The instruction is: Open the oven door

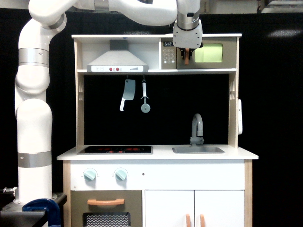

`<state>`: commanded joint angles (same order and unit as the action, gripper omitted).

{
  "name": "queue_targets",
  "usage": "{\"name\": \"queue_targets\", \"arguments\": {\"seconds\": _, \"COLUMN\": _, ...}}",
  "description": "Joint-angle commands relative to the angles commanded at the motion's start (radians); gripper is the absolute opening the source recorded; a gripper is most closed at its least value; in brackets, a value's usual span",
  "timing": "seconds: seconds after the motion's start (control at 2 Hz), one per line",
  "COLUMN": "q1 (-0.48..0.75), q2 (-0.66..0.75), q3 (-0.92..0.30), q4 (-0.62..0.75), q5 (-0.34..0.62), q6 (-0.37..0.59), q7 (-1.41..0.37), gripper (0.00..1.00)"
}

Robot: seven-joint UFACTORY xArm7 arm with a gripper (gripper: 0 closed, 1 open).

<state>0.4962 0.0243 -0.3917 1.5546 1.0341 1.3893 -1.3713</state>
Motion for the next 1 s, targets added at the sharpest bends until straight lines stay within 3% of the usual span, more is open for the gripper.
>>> {"name": "queue_targets", "arguments": {"seconds": 1.0, "q1": -0.228, "q2": 0.177, "q3": 0.002, "q4": 0.214, "q5": 0.069, "q6": 0.212, "q7": -0.070, "gripper": 0.00}}
